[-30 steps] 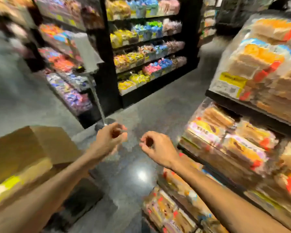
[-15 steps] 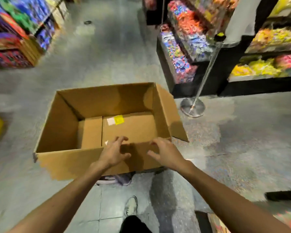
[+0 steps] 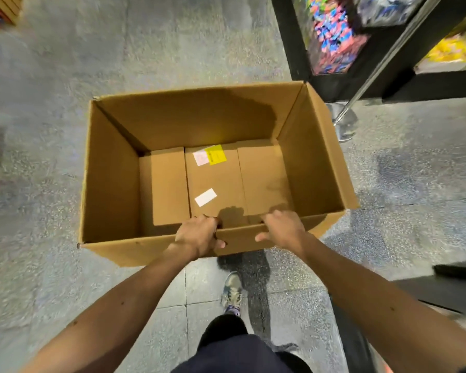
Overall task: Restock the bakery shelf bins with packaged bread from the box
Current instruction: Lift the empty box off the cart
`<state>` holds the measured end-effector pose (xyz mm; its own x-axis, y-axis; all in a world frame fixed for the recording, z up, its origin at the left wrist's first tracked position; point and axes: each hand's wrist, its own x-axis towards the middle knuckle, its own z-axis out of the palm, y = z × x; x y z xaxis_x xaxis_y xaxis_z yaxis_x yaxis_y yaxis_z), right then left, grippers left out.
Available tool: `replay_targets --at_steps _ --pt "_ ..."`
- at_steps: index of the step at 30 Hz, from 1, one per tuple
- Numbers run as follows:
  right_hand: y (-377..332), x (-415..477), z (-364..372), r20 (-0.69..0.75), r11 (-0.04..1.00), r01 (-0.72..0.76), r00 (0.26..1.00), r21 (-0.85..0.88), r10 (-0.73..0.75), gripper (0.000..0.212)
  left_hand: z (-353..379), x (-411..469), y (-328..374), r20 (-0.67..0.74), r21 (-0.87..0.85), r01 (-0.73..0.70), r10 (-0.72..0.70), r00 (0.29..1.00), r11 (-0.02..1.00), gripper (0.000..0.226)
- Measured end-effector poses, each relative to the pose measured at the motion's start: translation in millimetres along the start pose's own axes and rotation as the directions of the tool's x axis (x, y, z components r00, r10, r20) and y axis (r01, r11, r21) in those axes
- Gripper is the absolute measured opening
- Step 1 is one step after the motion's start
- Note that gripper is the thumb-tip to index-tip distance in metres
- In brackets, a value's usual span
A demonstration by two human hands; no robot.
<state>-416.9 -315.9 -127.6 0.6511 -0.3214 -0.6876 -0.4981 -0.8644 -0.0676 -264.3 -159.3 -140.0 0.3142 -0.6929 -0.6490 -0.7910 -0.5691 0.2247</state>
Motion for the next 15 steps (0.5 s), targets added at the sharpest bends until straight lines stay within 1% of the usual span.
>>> replay_targets --at_steps 3,6,9,12,15 --pt "-3 -6 -4 -0.055 1.000 -0.023 0.998 -0.010 0.023 0.054 -3 0 -1 -0.037 0.102 -0.048 0.052 0.998 0.994 0.037" --pt "-4 -13 -10 -0.194 0.997 -0.060 0.979 0.043 0.067 0.053 -22 -5 2 -0.110 0.182 -0.079 0.100 0.989 0.980 0.037" --pt "-6 -29 -32 -0.319 0.995 -0.096 0.944 -0.008 0.089 0.058 -49 -16 4 -0.186 0.176 -0.092 0.125 0.975 0.980 0.046" --pt "-11 -53 -58 -0.364 0.993 -0.118 0.924 0.020 0.118 0.053 -76 -36 7 -0.219 0.166 -0.117 0.152 0.964 0.979 0.055" --pt "-22 -90 -71 -0.460 0.992 -0.122 0.879 0.041 0.127 0.049 -95 -65 10 -0.246 0.172 -0.152 0.192 0.950 0.973 0.053"
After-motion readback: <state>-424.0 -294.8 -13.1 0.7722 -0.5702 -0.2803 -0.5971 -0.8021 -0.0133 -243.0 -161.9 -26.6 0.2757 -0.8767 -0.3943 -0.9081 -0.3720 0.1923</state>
